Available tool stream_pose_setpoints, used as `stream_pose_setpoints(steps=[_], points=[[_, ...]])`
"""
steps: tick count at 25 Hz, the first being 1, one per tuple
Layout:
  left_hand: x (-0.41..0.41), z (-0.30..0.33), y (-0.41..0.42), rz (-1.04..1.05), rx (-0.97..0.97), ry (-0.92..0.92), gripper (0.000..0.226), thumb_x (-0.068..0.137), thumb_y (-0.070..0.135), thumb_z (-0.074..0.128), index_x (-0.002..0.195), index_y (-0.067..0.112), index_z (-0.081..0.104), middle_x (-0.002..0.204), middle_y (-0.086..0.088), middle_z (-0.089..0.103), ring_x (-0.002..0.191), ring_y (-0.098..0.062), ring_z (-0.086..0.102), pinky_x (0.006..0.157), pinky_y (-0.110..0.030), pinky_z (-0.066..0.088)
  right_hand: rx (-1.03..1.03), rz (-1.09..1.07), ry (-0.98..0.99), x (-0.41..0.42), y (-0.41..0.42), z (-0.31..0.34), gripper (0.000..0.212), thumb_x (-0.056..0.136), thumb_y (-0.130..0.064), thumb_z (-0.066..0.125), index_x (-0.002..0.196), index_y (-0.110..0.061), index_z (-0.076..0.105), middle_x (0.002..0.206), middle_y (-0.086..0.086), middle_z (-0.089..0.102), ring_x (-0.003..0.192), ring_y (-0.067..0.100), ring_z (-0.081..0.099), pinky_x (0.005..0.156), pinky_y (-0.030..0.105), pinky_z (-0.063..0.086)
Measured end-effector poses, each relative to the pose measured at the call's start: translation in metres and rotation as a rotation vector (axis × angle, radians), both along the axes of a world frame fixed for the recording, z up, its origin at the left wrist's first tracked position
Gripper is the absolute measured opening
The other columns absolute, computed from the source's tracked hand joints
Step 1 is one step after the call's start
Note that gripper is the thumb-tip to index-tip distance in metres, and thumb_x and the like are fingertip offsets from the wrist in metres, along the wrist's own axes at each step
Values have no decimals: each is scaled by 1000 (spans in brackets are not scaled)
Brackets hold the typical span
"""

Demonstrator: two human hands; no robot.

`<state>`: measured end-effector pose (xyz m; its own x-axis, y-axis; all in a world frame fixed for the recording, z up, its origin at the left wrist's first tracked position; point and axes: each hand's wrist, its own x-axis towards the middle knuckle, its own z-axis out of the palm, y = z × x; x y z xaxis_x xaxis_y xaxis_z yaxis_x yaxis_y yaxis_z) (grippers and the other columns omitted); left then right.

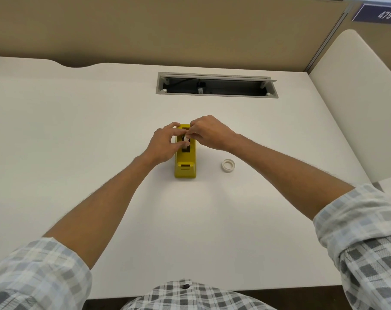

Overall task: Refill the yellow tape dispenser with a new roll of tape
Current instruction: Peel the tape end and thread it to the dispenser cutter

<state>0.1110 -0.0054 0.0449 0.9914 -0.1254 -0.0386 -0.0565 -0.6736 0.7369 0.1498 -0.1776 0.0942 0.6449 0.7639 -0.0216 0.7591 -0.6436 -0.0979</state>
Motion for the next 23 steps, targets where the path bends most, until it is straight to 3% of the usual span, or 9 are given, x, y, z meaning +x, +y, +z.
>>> stream_pose_setpoints(steps=[9,15,18,23], points=[[0,1,0,-14,10,-3,36,87,33,69,122,27,66,142,-3,50,126,-28,49,104,-42,39,-12,-19,13,-3,-1,1,31,102,-29,47,114,-14,72,105,4,71,92,19,65,76,22,44],[1,1,1,-20,24,5,37,86,34,69,123,27,66,142,-2,50,125,-28,49,104,-48,41,-40,-14,-3,0,3,1,31,102,-29,48,118,-15,70,109,4,71,94,18,67,81,23,48],[2,0,2,-19,30,4,36,86,36,68,122,28,66,141,-1,51,124,-28,50,104,-47,42,-69,-14,-28,3,5,1,31,102,-30,46,117,-14,70,107,4,71,91,18,67,75,21,45],[3,-2,3,-32,33,-16,33,86,36,69,118,30,68,137,0,54,118,-25,52,96,-36,41,-100,-8,-160,-4,2,-1,32,103,-34,41,110,-20,69,105,-1,70,90,18,66,68,26,50]])
